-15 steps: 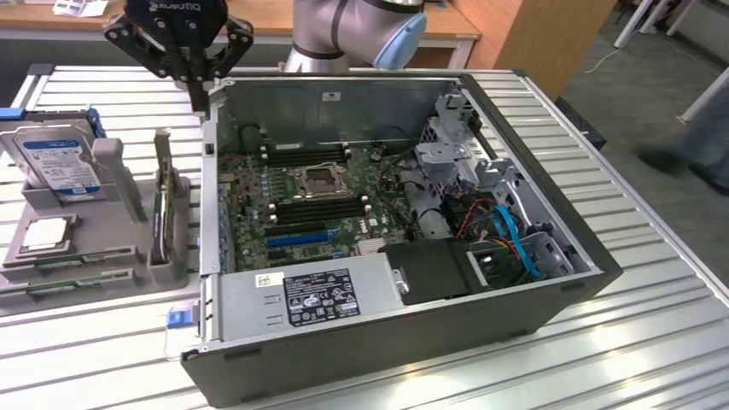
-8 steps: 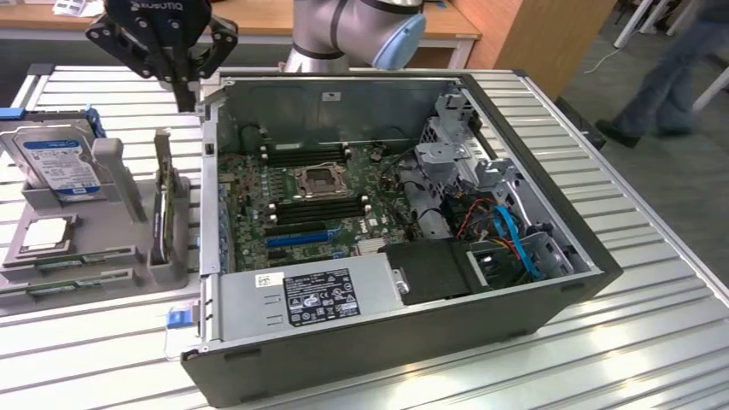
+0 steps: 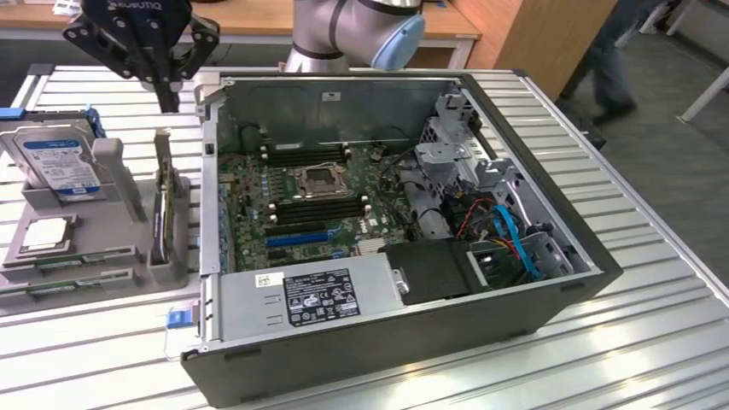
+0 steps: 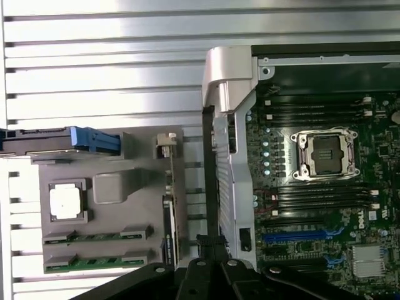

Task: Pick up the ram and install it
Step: 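Reach for the ram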

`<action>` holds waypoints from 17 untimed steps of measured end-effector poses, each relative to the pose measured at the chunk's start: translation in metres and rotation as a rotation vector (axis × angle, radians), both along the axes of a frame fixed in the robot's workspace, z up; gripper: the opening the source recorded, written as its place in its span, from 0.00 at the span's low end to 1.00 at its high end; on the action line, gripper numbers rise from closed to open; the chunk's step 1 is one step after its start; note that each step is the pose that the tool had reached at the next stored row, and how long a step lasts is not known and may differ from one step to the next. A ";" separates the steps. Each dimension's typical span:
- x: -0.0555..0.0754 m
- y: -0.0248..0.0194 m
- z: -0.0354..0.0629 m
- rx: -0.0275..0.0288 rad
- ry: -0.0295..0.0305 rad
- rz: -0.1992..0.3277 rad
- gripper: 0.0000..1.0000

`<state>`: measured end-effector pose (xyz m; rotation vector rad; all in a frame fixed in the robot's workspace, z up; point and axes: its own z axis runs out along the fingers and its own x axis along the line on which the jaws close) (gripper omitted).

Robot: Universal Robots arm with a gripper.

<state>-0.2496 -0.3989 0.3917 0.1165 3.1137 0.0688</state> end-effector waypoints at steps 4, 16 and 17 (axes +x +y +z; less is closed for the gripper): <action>-0.009 0.0000 -0.0003 0.0001 0.0000 0.000 0.10; -0.037 0.0000 -0.0011 0.0000 0.0001 0.000 0.10; -0.040 0.0000 -0.0013 0.0001 -0.0001 0.000 0.10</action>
